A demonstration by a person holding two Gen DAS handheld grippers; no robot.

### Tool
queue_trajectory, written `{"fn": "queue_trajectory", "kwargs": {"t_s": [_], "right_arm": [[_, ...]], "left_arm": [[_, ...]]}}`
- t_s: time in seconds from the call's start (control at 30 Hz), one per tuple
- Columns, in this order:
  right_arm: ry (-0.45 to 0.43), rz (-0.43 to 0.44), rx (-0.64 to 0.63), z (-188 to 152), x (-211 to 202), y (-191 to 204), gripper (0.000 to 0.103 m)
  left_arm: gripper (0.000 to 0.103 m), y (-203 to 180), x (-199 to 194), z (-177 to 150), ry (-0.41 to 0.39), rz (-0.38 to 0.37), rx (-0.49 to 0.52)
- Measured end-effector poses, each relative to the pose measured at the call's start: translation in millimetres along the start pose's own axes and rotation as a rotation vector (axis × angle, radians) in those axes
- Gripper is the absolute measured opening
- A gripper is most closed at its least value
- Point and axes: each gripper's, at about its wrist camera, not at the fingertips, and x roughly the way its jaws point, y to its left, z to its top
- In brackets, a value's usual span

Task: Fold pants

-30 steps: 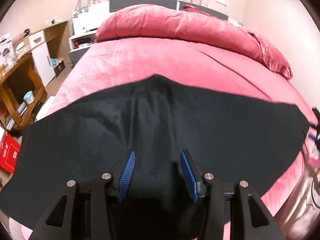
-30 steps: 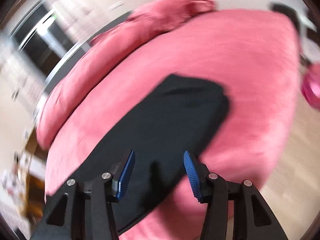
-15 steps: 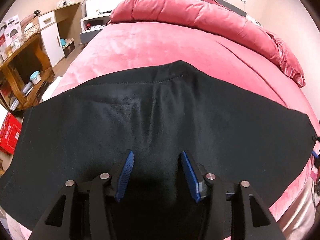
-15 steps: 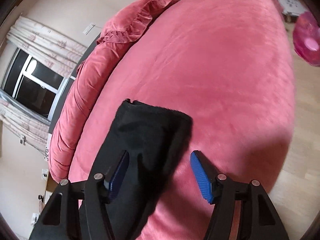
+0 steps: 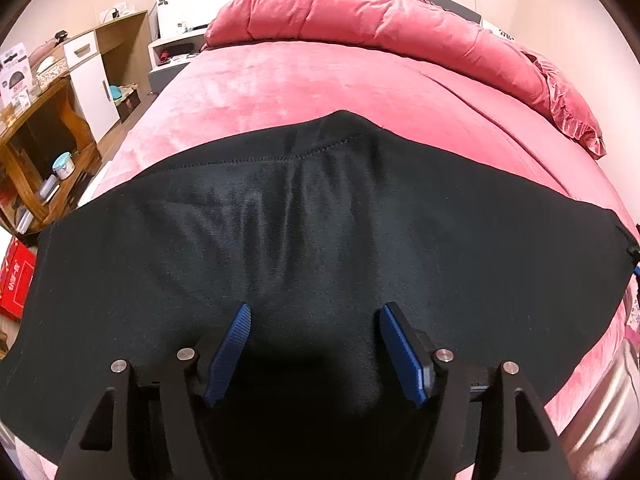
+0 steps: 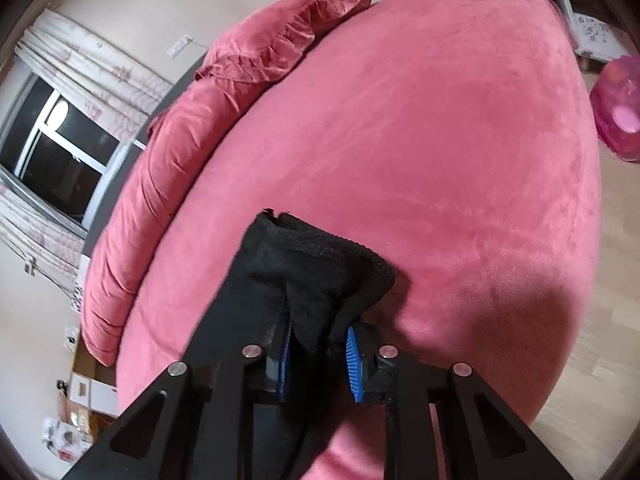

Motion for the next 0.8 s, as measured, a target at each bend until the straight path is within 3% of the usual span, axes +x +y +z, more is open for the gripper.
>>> {"fn": "queue_trajectory", "kwargs": {"t_s": [0.23, 0.8], "right_arm": [[-0.032, 0.044, -0.067, -5.4, -32.9, 40.4, 0.022], [-0.07, 0.147, -0.407, -66.3, -87.0, 174.8, 0.022]], "left_arm": [[0.068, 6.1, -12.0, 3.8, -0.02, -0.093, -0.08], [0.068, 14.3, -19.1, -2.1, -0.055, -0.095, -0.102]]}}
